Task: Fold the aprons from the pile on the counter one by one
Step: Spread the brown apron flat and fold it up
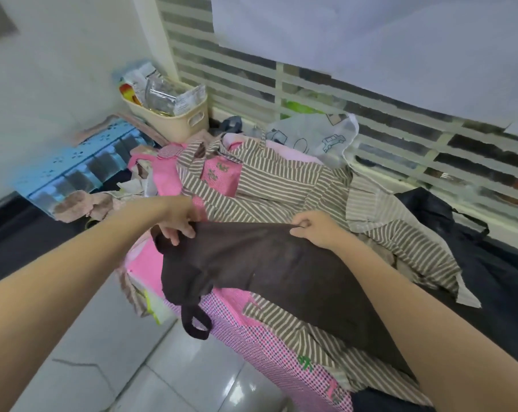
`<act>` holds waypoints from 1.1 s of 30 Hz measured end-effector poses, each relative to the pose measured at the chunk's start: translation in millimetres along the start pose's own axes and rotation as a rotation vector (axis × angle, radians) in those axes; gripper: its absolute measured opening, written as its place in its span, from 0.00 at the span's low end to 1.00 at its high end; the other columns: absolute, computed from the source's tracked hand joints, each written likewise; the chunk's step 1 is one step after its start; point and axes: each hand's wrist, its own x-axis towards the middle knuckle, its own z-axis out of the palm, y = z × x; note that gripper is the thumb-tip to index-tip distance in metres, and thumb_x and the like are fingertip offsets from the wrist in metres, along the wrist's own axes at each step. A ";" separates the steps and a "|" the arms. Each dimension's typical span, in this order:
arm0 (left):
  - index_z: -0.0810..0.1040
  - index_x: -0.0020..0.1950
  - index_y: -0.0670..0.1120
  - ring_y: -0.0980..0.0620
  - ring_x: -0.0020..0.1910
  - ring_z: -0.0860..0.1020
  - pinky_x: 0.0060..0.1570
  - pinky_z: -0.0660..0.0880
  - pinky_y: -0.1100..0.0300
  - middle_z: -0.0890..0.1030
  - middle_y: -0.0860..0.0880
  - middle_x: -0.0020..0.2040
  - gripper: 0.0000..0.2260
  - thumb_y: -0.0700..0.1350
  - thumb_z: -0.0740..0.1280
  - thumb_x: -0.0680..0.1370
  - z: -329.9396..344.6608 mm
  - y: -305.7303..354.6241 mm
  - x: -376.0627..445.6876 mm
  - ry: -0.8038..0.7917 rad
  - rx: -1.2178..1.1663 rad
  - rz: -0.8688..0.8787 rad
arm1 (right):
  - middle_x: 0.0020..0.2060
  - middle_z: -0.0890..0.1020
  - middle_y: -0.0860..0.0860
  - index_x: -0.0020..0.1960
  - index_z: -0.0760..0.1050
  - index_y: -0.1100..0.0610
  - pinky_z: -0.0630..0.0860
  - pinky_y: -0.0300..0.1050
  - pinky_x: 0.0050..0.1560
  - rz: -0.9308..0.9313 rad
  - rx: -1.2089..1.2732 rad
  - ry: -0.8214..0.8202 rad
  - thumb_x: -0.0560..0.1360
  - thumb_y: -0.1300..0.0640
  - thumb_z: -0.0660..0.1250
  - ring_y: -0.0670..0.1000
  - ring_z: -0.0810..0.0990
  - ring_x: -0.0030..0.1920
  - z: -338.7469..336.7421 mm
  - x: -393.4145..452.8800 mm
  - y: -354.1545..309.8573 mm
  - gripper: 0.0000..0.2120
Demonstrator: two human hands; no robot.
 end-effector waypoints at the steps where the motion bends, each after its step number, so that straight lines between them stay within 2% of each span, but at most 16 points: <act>1: 0.75 0.52 0.42 0.61 0.22 0.76 0.23 0.71 0.68 0.79 0.48 0.34 0.04 0.38 0.65 0.77 -8.8 3.1 -7.4 0.062 0.005 0.080 | 0.38 0.76 0.52 0.52 0.79 0.62 0.67 0.33 0.37 0.012 0.031 0.000 0.74 0.61 0.70 0.49 0.74 0.41 -8.7 -3.7 3.2 0.08; 3: 0.78 0.50 0.46 0.62 0.24 0.76 0.29 0.72 0.66 0.80 0.47 0.37 0.04 0.40 0.68 0.76 -25.3 7.9 -17.8 0.166 0.088 0.212 | 0.41 0.78 0.52 0.52 0.79 0.60 0.69 0.33 0.40 0.043 0.041 -0.122 0.73 0.60 0.70 0.49 0.76 0.44 -25.9 -14.4 -0.5 0.08; 6: 0.81 0.53 0.46 0.55 0.42 0.76 0.43 0.69 0.63 0.79 0.50 0.46 0.09 0.46 0.71 0.74 -33.2 16.5 -27.4 0.260 0.349 0.298 | 0.49 0.81 0.46 0.54 0.80 0.54 0.73 0.34 0.49 0.056 0.105 -0.330 0.73 0.51 0.71 0.44 0.78 0.48 -31.8 -20.6 -36.8 0.11; 9: 0.82 0.49 0.43 0.48 0.47 0.77 0.50 0.72 0.57 0.79 0.46 0.48 0.14 0.51 0.69 0.70 -25.2 25.2 -31.6 0.300 0.309 0.467 | 0.52 0.82 0.47 0.52 0.82 0.51 0.73 0.42 0.59 -0.032 0.091 -0.436 0.73 0.45 0.69 0.47 0.79 0.53 -6.7 -10.6 -83.7 0.13; 11: 0.81 0.45 0.48 0.48 0.49 0.76 0.53 0.71 0.56 0.78 0.46 0.50 0.19 0.59 0.63 0.64 -17.2 21.4 -34.8 0.294 0.119 0.553 | 0.46 0.81 0.54 0.49 0.80 0.60 0.74 0.43 0.52 -0.092 0.042 -0.502 0.75 0.49 0.68 0.49 0.79 0.47 15.1 -6.4 -106.9 0.14; 13: 0.75 0.47 0.54 0.49 0.55 0.74 0.56 0.71 0.59 0.76 0.46 0.55 0.16 0.58 0.63 0.62 -8.6 12.4 -38.3 0.232 -0.102 0.523 | 0.32 0.75 0.55 0.42 0.76 0.64 0.69 0.37 0.35 -0.128 0.103 -0.490 0.76 0.59 0.67 0.49 0.72 0.34 24.7 -6.3 -116.7 0.08; 15: 0.71 0.57 0.54 0.51 0.62 0.70 0.57 0.71 0.64 0.72 0.51 0.61 0.21 0.48 0.65 0.64 -1.4 -0.3 -43.2 0.136 -0.376 0.441 | 0.24 0.70 0.51 0.50 0.76 0.65 0.61 0.34 0.25 -0.111 0.209 -0.434 0.75 0.66 0.66 0.46 0.67 0.26 19.6 -9.6 -115.5 0.05; 17: 0.65 0.66 0.52 0.50 0.67 0.68 0.58 0.70 0.65 0.69 0.55 0.65 0.28 0.42 0.63 0.65 1.7 -8.5 -47.6 0.123 -0.565 0.391 | 0.19 0.69 0.48 0.61 0.73 0.65 0.58 0.33 0.23 -0.068 0.276 -0.383 0.75 0.68 0.66 0.43 0.66 0.22 7.7 -11.8 -105.4 0.15; 20: 0.63 0.67 0.56 0.45 0.63 0.72 0.55 0.72 0.62 0.68 0.49 0.65 0.30 0.42 0.64 0.66 -1.2 -9.2 -55.7 0.163 -0.632 0.356 | 0.22 0.73 0.48 0.65 0.71 0.66 0.62 0.33 0.22 -0.040 0.271 -0.238 0.75 0.67 0.67 0.44 0.67 0.22 -5.8 -14.1 -92.6 0.19; 23: 0.68 0.60 0.57 0.54 0.48 0.77 0.43 0.71 0.67 0.74 0.46 0.57 0.20 0.38 0.66 0.73 -7.9 -1.4 -64.3 0.104 -0.548 0.329 | 0.46 0.83 0.51 0.62 0.75 0.57 0.69 0.33 0.30 -0.132 0.232 -0.057 0.73 0.60 0.71 0.42 0.74 0.29 -13.0 -16.0 -91.2 0.18; 24: 0.71 0.58 0.54 0.55 0.44 0.77 0.41 0.71 0.68 0.76 0.45 0.54 0.17 0.35 0.65 0.74 -11.6 2.4 -68.0 0.110 -0.525 0.319 | 0.53 0.81 0.50 0.62 0.75 0.54 0.70 0.32 0.36 -0.190 0.264 -0.049 0.72 0.56 0.72 0.41 0.77 0.35 -15.0 -17.2 -94.5 0.19; 26: 0.76 0.54 0.48 0.52 0.42 0.76 0.39 0.71 0.68 0.79 0.37 0.50 0.12 0.35 0.65 0.73 -20.8 10.1 -75.7 0.193 -0.596 0.339 | 0.58 0.78 0.47 0.64 0.73 0.50 0.70 0.31 0.44 -0.259 0.252 -0.202 0.71 0.50 0.73 0.41 0.78 0.50 -13.5 -22.0 -109.5 0.24; 28: 0.78 0.52 0.43 0.53 0.38 0.76 0.38 0.71 0.64 0.81 0.36 0.46 0.08 0.38 0.66 0.73 -31.2 21.0 -86.3 0.295 -0.775 0.384 | 0.56 0.79 0.48 0.63 0.75 0.54 0.72 0.31 0.46 -0.297 0.156 -0.348 0.72 0.52 0.72 0.43 0.77 0.54 -2.3 -23.4 -126.5 0.21; 30: 0.79 0.52 0.43 0.56 0.39 0.78 0.36 0.73 0.66 0.83 0.43 0.46 0.09 0.35 0.61 0.77 -41.5 27.5 -95.2 0.308 -0.892 0.393 | 0.45 0.81 0.52 0.54 0.79 0.61 0.74 0.34 0.44 -0.322 0.245 -0.345 0.74 0.59 0.70 0.46 0.79 0.43 4.6 -21.8 -138.7 0.10; 32: 0.78 0.53 0.42 0.56 0.42 0.81 0.33 0.75 0.67 0.83 0.45 0.51 0.14 0.31 0.56 0.76 -46.1 24.4 -103.0 0.217 -0.914 0.376 | 0.39 0.81 0.54 0.47 0.78 0.60 0.77 0.37 0.41 -0.294 0.429 -0.288 0.76 0.63 0.66 0.47 0.79 0.36 -1.6 -20.8 -144.6 0.02; 33: 0.78 0.53 0.40 0.53 0.44 0.81 0.33 0.76 0.67 0.82 0.43 0.52 0.15 0.30 0.56 0.74 -45.7 21.3 -106.7 0.159 -0.941 0.372 | 0.40 0.81 0.54 0.46 0.78 0.59 0.78 0.39 0.43 -0.278 0.455 -0.270 0.76 0.62 0.66 0.48 0.80 0.38 -8.1 -19.3 -144.3 0.02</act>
